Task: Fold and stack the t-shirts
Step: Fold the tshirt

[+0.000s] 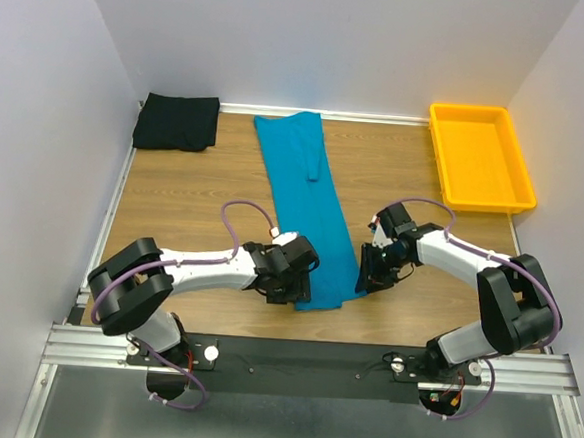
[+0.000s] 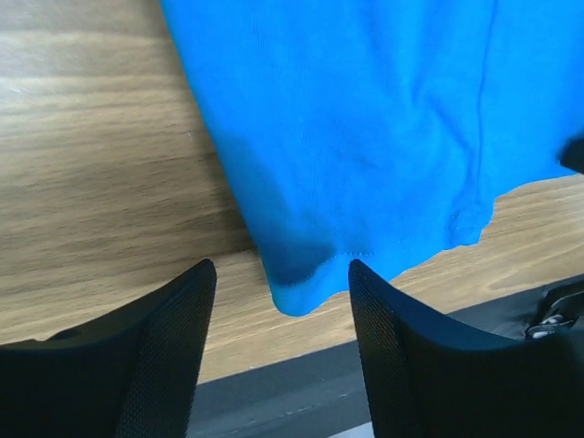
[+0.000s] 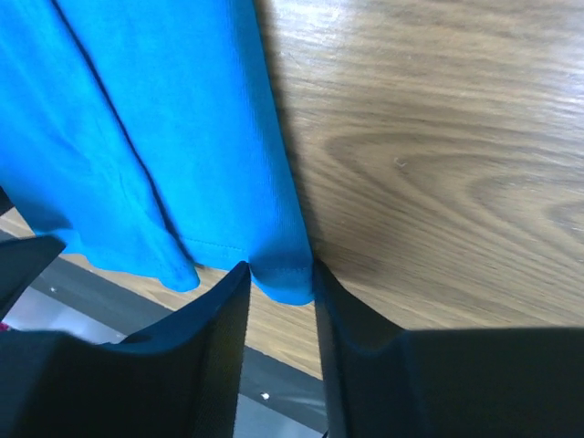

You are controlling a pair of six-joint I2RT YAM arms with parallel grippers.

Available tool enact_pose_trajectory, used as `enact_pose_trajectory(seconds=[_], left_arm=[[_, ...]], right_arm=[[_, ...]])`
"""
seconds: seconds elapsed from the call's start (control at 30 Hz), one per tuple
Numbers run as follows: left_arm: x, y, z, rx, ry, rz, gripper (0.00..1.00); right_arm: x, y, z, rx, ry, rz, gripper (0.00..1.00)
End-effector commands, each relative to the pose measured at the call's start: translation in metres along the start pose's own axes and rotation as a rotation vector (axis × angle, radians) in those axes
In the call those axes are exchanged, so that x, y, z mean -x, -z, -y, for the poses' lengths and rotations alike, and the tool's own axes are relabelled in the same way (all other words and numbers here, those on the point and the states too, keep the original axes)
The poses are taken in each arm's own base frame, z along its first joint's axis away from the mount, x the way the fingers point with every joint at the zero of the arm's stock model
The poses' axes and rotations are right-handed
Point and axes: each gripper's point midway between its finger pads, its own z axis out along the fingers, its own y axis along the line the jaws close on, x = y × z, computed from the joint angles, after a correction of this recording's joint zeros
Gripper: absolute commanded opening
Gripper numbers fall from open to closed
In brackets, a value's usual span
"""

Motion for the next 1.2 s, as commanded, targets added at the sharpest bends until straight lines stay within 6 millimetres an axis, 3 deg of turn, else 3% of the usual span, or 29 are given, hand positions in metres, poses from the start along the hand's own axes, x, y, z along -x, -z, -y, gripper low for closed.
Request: enact_pose_trajectory(seconds=[0.0, 0.13, 0.2, 0.23, 0.37, 0.47, 0.6, 0.7, 0.73, 0.83, 0.87, 0.93, 0.97, 1.0, 1.07, 1.1, 1.17], left_arm=[[-0.014, -0.009, -0.002, 0.004, -0.001, -0.048, 0.65], [-0.017, -0.015, -0.004, 0.02, 0.002, -0.056, 0.57], [-0.019, -0.017, -0.004, 0.025, -0.001, -0.065, 0.43], [-0.021, -0.017, -0.006, 0.032, 0.002, -0.073, 0.29], [-0.032, -0.005, -0.018, 0.064, 0.017, -0.089, 0.0], [-0.034, 0.007, -0.033, 0.103, 0.04, -0.08, 0.0], [-0.021, 0.027, -0.03, 0.072, 0.051, -0.029, 0.0], [0.009, 0.032, -0.027, 0.044, 0.069, 0.031, 0.0], [0.023, 0.032, -0.022, 0.007, 0.082, 0.066, 0.0], [0.078, 0.038, -0.025, -0.084, 0.145, 0.174, 0.0], [0.107, 0.042, -0.032, -0.081, 0.183, 0.234, 0.0], [0.137, 0.043, -0.04, -0.058, 0.137, 0.293, 0.0], [0.15, 0.042, -0.045, -0.04, 0.128, 0.311, 0.0], [0.173, 0.042, -0.048, -0.019, 0.135, 0.339, 0.0], [0.194, 0.032, -0.058, 0.038, 0.078, 0.359, 0.0], [0.211, 0.037, -0.055, 0.035, 0.07, 0.39, 0.0], [0.235, 0.037, -0.065, 0.048, 0.056, 0.419, 0.0]], right_arm=[[-0.008, -0.008, 0.006, -0.004, -0.012, -0.022, 0.4], [-0.009, -0.011, 0.009, -0.009, -0.015, -0.022, 0.33], [-0.011, -0.011, 0.009, -0.007, -0.012, -0.025, 0.24], [-0.013, -0.01, 0.009, -0.006, -0.014, -0.027, 0.14], [-0.019, -0.005, 0.004, 0.025, -0.028, -0.028, 0.01], [-0.026, 0.001, -0.004, 0.063, -0.039, -0.055, 0.0], [-0.022, 0.01, -0.012, 0.087, -0.031, -0.039, 0.01], [0.008, 0.02, -0.025, 0.095, -0.01, 0.021, 0.01], [0.029, 0.03, -0.037, 0.106, 0.014, 0.073, 0.01], [0.062, 0.027, -0.039, 0.059, 0.02, 0.108, 0.01], [0.085, 0.028, -0.046, 0.052, 0.033, 0.135, 0.0], [0.106, 0.025, -0.05, 0.04, 0.043, 0.157, 0.01], [0.134, 0.036, -0.061, 0.041, 0.068, 0.221, 0.0], [0.143, 0.027, -0.058, 0.023, 0.062, 0.21, 0.0], [0.168, 0.027, -0.062, -0.003, 0.072, 0.251, 0.01], [0.19, 0.035, -0.073, 0.009, 0.086, 0.297, 0.0], [0.207, 0.023, -0.073, -0.004, 0.083, 0.298, 0.01]])
